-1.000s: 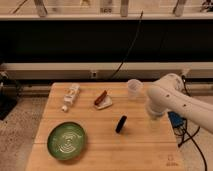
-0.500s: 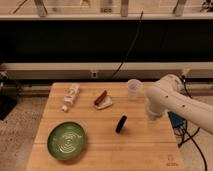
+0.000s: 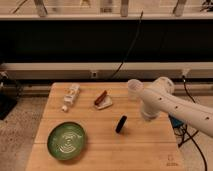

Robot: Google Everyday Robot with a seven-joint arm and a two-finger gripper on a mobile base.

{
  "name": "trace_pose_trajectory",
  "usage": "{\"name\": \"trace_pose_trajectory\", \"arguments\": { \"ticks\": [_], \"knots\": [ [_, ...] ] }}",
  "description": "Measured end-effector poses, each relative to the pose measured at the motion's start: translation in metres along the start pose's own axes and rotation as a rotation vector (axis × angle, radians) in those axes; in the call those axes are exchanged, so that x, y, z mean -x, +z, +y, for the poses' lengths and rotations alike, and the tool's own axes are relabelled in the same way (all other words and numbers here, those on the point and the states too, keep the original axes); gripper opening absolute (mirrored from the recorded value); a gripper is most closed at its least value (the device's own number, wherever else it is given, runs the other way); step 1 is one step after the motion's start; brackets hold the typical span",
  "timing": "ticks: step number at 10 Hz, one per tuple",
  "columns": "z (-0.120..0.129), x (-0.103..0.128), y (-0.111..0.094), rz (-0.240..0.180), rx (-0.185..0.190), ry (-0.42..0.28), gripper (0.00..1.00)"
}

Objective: Knock the eraser over

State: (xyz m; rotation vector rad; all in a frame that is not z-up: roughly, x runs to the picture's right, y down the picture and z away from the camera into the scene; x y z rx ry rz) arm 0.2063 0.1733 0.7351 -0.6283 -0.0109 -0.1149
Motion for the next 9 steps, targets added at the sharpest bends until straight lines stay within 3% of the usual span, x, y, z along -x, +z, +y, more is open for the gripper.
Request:
{"name": "trace_pose_trajectory", "arguments": {
  "ticks": [5,9],
  "knots": [
    [-0.006,0.042,0.005,-0.005,0.015,-0.063,0.01],
    [-0.010,0.059,0.007,-0.012,0.026,-0.109,0.01]
  ]
}}
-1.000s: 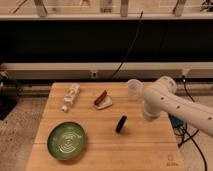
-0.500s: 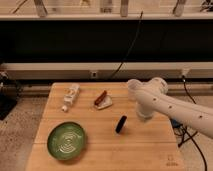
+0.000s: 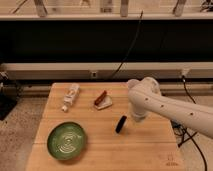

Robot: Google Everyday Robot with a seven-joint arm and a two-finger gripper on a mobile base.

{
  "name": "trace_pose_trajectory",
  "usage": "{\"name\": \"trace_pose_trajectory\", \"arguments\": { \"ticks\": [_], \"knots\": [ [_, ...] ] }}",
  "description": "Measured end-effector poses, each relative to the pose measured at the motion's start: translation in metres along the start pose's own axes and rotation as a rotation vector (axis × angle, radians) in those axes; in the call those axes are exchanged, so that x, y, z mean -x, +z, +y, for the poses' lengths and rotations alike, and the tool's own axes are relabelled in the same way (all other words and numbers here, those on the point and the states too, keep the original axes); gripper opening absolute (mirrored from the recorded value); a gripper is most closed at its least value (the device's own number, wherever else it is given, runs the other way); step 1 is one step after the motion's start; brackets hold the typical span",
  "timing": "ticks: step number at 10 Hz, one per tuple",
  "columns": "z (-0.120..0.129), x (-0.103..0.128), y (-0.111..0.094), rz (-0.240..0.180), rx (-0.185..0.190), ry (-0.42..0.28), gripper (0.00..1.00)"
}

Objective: Knock the eraser over

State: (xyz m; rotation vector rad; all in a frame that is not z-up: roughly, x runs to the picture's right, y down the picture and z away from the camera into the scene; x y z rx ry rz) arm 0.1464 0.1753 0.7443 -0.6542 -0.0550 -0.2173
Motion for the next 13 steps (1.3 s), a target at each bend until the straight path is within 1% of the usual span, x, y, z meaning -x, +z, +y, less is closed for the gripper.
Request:
{"name": "trace_pose_trajectory", "arguments": {
  "ticks": [1,5,13],
  "knots": [
    [-0.003,0.008,0.000,-0.009,0.005,-0.011,0.01],
    [-0.007,0.013,0.002,-0.015,0.015,-0.039,0.01],
    [-0.016,0.031,0.007,-0.038,0.032,-0.097,0.01]
  ]
}}
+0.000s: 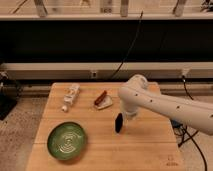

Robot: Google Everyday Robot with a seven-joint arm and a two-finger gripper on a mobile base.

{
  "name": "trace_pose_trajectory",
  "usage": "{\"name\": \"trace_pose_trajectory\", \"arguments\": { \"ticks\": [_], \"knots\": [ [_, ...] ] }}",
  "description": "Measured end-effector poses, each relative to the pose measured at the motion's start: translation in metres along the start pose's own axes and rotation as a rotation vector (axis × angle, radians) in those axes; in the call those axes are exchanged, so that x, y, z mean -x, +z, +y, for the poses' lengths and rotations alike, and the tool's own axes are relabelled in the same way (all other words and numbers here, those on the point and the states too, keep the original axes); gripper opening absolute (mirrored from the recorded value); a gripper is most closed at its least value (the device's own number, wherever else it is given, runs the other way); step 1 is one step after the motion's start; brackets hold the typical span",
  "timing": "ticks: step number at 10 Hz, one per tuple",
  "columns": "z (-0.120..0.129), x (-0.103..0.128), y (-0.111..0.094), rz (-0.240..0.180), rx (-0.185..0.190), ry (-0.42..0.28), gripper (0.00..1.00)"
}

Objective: Knock the eraser over

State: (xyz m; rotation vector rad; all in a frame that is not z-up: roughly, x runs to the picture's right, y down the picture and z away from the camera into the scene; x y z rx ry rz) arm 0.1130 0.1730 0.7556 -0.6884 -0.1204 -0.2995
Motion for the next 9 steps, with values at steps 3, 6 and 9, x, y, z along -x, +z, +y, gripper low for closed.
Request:
{"name": "trace_pose_trajectory", "arguments": {
  "ticks": [3,6,9],
  "knots": [
    [-0.004,0.005,0.002,-0.008,0.005,-0.016,0.01],
    [-0.009,0.010,0.003,-0.015,0.009,-0.029,0.01],
    [-0.012,0.014,0.005,-0.020,0.014,-0.039,0.01]
  ]
}}
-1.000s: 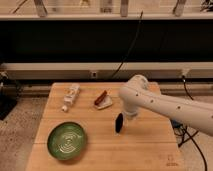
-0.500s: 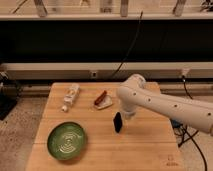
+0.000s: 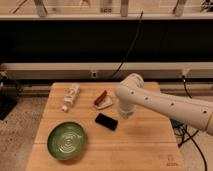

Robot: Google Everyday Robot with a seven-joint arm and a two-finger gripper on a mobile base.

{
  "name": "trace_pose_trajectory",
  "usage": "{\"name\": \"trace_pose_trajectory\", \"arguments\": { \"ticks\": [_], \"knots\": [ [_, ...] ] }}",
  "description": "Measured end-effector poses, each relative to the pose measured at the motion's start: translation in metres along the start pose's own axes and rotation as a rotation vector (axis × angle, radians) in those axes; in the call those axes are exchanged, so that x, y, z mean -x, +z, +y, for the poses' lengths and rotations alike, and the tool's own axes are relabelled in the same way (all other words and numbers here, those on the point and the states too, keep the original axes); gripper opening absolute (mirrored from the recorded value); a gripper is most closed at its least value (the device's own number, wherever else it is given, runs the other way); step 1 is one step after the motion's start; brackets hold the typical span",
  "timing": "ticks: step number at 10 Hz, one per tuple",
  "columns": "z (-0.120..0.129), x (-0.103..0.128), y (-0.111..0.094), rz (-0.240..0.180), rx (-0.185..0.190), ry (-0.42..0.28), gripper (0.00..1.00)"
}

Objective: Knock the eraser over

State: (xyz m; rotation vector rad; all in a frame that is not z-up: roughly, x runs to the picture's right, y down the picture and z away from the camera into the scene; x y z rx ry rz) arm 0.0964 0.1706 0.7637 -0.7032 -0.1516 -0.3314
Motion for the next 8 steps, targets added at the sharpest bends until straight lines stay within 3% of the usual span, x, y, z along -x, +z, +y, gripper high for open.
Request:
{"name": "trace_pose_trajectory", "arguments": {
  "ticks": [4,8],
  "knots": [
    [-0.011,0.019,0.003,-0.004,-0.001,-0.016,0.01],
    [-0.016,0.022,0.006,-0.008,-0.002,-0.025,0.01]
  ]
}}
